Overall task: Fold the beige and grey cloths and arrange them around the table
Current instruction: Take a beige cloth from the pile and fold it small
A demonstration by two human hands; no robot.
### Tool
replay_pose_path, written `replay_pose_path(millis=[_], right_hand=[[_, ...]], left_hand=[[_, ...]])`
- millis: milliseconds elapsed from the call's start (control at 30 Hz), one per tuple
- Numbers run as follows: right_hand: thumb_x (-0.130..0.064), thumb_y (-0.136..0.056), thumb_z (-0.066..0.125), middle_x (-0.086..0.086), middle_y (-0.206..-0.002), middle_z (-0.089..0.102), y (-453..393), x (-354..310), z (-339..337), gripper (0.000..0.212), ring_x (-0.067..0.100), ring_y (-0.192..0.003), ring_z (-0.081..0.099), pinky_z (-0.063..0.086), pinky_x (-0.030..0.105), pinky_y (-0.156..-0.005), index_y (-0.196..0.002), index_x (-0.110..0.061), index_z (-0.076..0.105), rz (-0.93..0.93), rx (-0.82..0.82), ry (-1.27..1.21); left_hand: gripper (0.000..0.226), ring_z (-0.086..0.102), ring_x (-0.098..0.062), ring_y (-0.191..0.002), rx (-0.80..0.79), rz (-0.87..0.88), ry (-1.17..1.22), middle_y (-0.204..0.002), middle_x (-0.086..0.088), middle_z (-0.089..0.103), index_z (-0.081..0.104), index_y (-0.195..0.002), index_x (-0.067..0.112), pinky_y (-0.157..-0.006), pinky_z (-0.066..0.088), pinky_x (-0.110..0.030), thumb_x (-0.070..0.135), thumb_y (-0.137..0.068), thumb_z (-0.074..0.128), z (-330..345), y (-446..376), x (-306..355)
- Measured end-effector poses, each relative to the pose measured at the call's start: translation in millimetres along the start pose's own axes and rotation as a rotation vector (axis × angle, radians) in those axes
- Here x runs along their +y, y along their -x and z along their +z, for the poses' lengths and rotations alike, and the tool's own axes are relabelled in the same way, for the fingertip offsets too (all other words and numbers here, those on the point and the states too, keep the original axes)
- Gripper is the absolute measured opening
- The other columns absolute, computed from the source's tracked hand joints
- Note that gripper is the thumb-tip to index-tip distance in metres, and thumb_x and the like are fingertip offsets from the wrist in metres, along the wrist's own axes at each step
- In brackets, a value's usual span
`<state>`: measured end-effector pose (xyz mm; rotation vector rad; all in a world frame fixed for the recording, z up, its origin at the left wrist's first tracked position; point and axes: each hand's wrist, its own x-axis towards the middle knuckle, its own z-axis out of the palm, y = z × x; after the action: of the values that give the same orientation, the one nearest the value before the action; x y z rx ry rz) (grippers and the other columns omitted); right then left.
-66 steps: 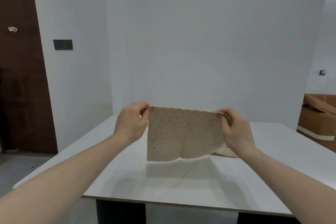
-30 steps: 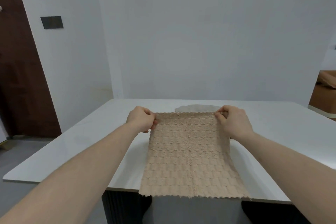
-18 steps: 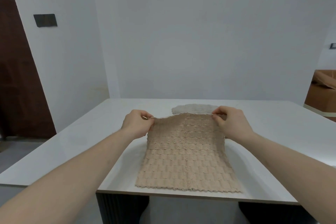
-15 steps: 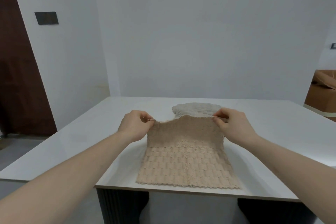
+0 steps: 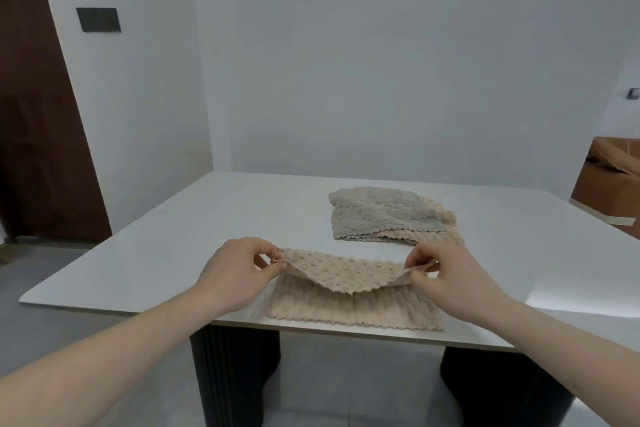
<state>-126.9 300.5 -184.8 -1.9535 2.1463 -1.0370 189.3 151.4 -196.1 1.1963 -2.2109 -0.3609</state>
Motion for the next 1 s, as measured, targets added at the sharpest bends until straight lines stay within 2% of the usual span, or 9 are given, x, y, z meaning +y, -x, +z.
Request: replay_pose_path(millis=[167,367,600,700,800,867,933,1000], right_hand=[[-0.017,-0.075,0.066,-0.02,-0.079,0.069,20.9,1.4,-2.2,0.013,-0.001,-0.084,0.065,0.055,0.029,-0.078,-0.073,-0.031,0.065,-0.01,-0.053,0.056],[-0.019,-0.072,0.067,-0.018,-0.078,0.068,36.6,6.4,-1.1,0.011,0.001,-0.083,0.063,0.052,0.027,-0.077,-0.072,-0.03,0.064,0.009,-0.113,0.115],[-0.022,-0.072,0.064,-0.02,-0.08,0.064,42.3,19.0,5.9,0.01,0.001,-0.086,0.059,0.049,0.025,-0.078,-0.073,-0.031,0.064,-0.004,-0.158,0.118],[-0.029,-0.071,0.06,-0.02,-0.083,0.063,43.6,19.9,7.1,0.007,0.001,-0.089,0.059,0.048,0.026,-0.08,-0.074,-0.032,0.064,0.001,-0.184,0.093],[-0.04,-0.073,0.055,-0.02,-0.09,0.066,37.9,19.0,3.5,0.015,0.001,-0.092,0.061,0.05,0.028,-0.084,-0.081,-0.034,0.067,0.017,-0.161,0.056],[-0.038,-0.085,0.058,-0.026,-0.102,0.067,26.6,17.5,2.9,0.012,-0.004,-0.1,0.062,0.048,0.025,-0.088,-0.091,-0.038,0.068,0.041,-0.111,0.008],[-0.04,-0.092,0.055,-0.029,-0.116,0.064,11.8,11.7,8.5,0.016,-0.007,-0.107,0.059,0.045,0.023,-0.092,-0.104,-0.041,0.066,0.065,-0.103,-0.027],[-0.047,-0.093,0.048,-0.024,-0.134,0.056,-0.4,6.1,22.7,0.033,-0.001,-0.115,0.057,0.043,0.025,-0.097,-0.123,-0.039,0.061,0.083,-0.164,0.0]], left_hand=[[0.015,0.063,0.002,-0.081,-0.075,0.03,0.0,-0.1,0.025,0.064,0.071,-0.075,0.04,-0.082,0.053,-0.03,0.052,-0.084,0.074,2.1,22.4,-4.7],[0.021,0.058,0.003,-0.092,-0.152,0.06,-0.087,-0.105,0.028,0.057,0.074,-0.077,0.039,-0.081,0.048,-0.026,0.059,-0.083,0.072,7.9,37.4,-5.4],[0.024,0.057,0.003,-0.092,-0.187,0.044,-0.117,-0.1,0.028,0.058,0.074,-0.076,0.037,-0.084,0.049,-0.028,0.061,-0.08,0.074,12.7,35.0,-5.9],[0.024,0.056,0.004,-0.097,-0.248,0.038,-0.102,-0.103,0.029,0.059,0.073,-0.077,0.037,-0.091,0.049,-0.029,0.061,-0.075,0.075,11.1,31.9,-3.5],[0.023,0.043,0.007,-0.12,-0.311,0.103,-0.04,-0.123,0.033,0.051,0.071,-0.094,0.044,-0.106,0.036,-0.023,0.053,-0.074,0.075,3.0,27.5,9.8],[0.028,0.036,0.008,-0.129,-0.34,0.125,0.05,-0.134,0.033,0.045,0.067,-0.107,0.045,-0.111,0.029,-0.023,0.047,-0.08,0.072,2.3,21.6,27.9],[0.03,0.034,0.001,-0.136,-0.338,0.145,0.08,-0.144,0.026,0.044,0.066,-0.118,0.045,-0.116,0.027,-0.027,0.045,-0.088,0.066,12.5,14.2,48.3],[0.043,0.029,-0.008,-0.146,-0.365,0.191,-0.013,-0.156,0.016,0.038,0.055,-0.139,0.042,-0.122,0.021,-0.03,0.049,-0.097,0.055,34.1,7.7,64.1]])
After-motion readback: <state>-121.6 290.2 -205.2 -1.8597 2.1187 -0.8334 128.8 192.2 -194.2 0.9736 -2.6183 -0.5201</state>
